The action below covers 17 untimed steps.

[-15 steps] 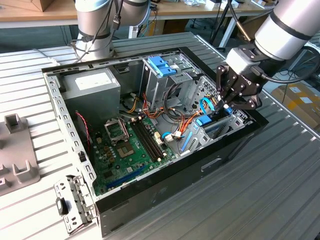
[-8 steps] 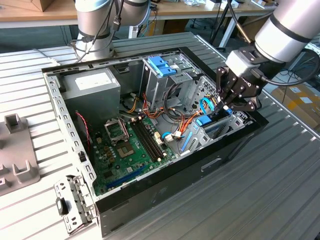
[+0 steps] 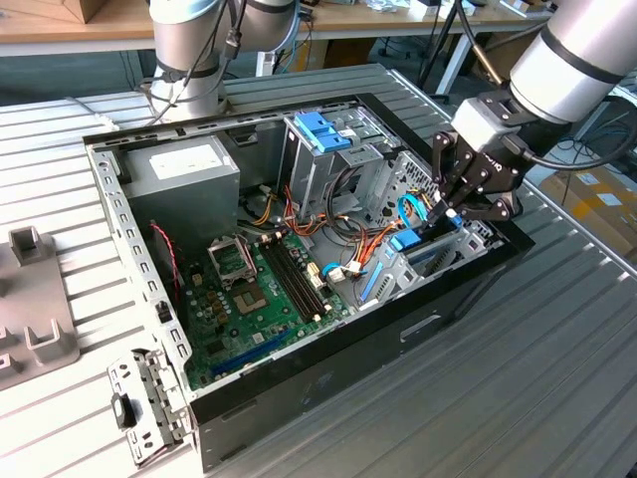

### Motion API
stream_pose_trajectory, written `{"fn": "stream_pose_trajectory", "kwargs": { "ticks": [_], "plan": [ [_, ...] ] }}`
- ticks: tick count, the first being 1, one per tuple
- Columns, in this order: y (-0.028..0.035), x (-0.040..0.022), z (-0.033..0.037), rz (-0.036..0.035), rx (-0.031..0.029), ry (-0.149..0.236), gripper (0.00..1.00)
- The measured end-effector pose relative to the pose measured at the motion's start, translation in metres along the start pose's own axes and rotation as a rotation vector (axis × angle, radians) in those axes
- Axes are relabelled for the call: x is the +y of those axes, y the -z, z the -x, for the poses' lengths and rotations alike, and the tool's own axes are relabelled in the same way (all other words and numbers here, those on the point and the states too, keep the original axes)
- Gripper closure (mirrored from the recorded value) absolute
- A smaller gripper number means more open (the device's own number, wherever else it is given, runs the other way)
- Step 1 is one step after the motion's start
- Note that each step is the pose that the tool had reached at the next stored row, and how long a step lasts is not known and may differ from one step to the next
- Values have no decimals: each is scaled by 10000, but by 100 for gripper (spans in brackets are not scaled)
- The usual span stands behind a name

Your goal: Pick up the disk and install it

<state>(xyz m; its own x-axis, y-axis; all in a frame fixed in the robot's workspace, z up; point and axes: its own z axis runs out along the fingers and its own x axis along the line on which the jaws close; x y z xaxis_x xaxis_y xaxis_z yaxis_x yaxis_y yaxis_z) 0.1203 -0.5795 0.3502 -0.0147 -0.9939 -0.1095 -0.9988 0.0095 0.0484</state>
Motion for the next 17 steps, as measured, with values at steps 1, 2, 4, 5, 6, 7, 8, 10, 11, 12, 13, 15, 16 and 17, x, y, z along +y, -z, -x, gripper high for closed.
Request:
{"fn": "stream_pose_trajectory", "kwargs": {
  "ticks": [1, 2, 4, 5, 6, 7, 8, 10, 11, 12, 13, 15, 16, 17],
  "plan": [
    [12, -5, 1, 0, 0, -1, 89],
    [23, -11, 3, 0, 0, -1, 89],
    [46, -23, 6, 0, 1, -1, 89],
    [57, -30, 7, 0, 1, -1, 89],
    [66, -36, 8, 0, 1, -1, 89],
    [79, -43, 10, 0, 2, -1, 89],
    [87, -48, 10, 0, 2, -1, 89],
    [109, -61, 13, 0, 1, -1, 89],
    [116, -66, 14, 0, 2, -1, 89],
    [128, -75, 15, 0, 2, -1, 89],
    [141, -86, 17, 0, 2, 0, 89],
    [159, -101, 19, 0, 1, -1, 89],
    [167, -109, 20, 0, 2, -1, 89],
    [174, -116, 21, 1, 2, -1, 89]
  ]
}}
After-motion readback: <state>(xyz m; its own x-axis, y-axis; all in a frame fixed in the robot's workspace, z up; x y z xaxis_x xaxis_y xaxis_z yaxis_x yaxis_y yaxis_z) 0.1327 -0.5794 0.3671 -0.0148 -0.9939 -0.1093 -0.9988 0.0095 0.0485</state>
